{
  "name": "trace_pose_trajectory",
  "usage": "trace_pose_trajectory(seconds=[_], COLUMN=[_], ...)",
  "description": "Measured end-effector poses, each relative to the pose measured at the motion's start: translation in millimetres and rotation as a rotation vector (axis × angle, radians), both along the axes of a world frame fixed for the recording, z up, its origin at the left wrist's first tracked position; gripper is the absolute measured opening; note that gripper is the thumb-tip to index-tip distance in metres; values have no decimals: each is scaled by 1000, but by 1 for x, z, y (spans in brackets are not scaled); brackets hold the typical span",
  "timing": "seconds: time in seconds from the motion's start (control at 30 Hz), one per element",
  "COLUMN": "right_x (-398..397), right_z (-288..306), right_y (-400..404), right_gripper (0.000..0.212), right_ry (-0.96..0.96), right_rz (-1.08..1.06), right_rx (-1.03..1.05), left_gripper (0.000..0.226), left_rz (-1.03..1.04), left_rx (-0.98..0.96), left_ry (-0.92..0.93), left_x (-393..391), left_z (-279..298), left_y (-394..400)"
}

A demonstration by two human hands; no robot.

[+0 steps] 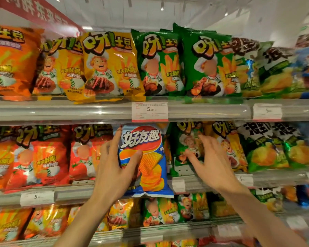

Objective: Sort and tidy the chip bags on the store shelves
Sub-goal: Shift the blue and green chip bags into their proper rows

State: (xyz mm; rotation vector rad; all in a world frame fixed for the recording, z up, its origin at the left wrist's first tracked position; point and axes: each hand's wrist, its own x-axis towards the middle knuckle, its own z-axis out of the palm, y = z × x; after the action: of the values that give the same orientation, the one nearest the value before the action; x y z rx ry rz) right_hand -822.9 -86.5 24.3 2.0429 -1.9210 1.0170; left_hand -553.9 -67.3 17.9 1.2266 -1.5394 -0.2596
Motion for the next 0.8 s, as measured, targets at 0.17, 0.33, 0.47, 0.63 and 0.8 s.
trace_pose_trajectory(seconds=[0.17, 0.33, 0.47, 0.63, 0.8], right_x=[-67, -117, -133, -130, -130], right_z=[-6, -22, -37, -37, -44], right_y=[-10, -28, -42, -51, -55], right_gripper=[65, 84, 108, 127, 116], right_ry=[33, -52, -174, -396, -443], right_rz=[-99, -118, -78, -51, -78], right_rx=[-34, 26, 120, 116, 15], left_gripper=[79, 77, 78, 77, 79], left_rz=[-32, -30, -7, 22, 36], left_rx=[19, 40, 56, 59, 44], left_ry=[-3, -10, -27, -42, -14], left_x=[-48, -91, -119, -135, -133], left_z=[-3, -1, -4, -12, -9], left_y=[-3, -1, -2, -5, -8])
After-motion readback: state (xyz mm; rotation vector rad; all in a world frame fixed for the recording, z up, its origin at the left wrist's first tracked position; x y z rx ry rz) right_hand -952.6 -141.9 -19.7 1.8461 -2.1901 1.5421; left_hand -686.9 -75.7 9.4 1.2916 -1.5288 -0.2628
